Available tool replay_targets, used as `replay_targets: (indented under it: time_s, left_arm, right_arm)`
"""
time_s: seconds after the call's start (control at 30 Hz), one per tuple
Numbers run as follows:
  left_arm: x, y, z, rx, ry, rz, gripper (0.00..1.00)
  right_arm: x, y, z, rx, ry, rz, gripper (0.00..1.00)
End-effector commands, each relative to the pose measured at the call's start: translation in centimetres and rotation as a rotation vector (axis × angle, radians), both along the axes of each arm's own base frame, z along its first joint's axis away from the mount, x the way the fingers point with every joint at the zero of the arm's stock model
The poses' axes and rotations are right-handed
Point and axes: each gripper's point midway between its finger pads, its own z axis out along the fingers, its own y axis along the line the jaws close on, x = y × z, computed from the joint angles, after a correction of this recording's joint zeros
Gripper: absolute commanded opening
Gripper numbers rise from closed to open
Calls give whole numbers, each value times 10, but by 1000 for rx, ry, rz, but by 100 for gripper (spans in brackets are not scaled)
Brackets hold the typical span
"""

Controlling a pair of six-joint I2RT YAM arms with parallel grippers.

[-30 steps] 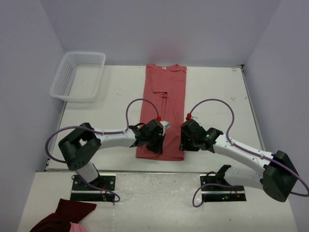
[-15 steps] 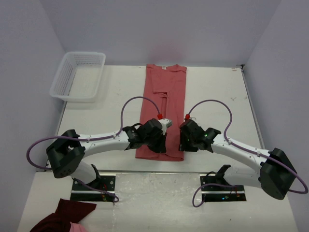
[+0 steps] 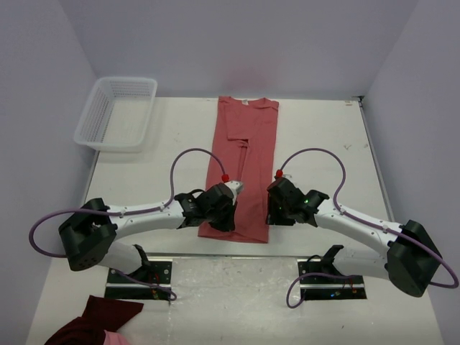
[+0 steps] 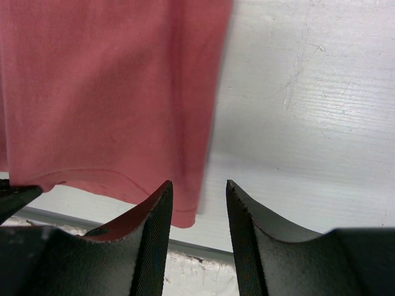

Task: Fold and stack the t-shirts
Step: Rotate the tshirt 90 degrees

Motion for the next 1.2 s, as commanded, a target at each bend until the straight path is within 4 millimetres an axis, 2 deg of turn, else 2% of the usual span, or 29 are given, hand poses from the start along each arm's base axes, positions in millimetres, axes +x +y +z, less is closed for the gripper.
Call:
replay_targets:
  time_s: [0.0,0.17,0.23,0.3,0.33,0.4,0.57,0.87,1.03,1.17]
  left_arm:
    - [-1,8,2,4,-6,43,0]
    - [-5,16,-21,50,25,61,0]
    - [-8,20,-32,67,43,74,0]
    - [-8,25,-38,81,44,93,0]
    - [-8,26,-38,81,44,99,0]
    - [-9,28,-40,85,44,104,0]
    - [-10,30,-40,81,44,104,0]
    - [-12,30,-38,71,46,102,0]
    - [-13,32,-34,62,44,104,0]
    - [-17,38,-33,69,51,113,0]
  right_arm:
    - [4,6,5,28,-21,10,41]
    - [3,9,5,41,-16,18,41]
    - [1,12,3,52,-5,31,36]
    - [-1,16,1,70,3,47,26]
    - [-2,18,0,72,6,53,14]
    - [-3,19,-3,72,14,54,0]
    - [-2,31,-8,103,22,80,0]
    - [5,39,-25,65,57,83,0]
    - [2,37,-44,32,102,64,0]
    - [-5,27,-58,-21,156,13,0]
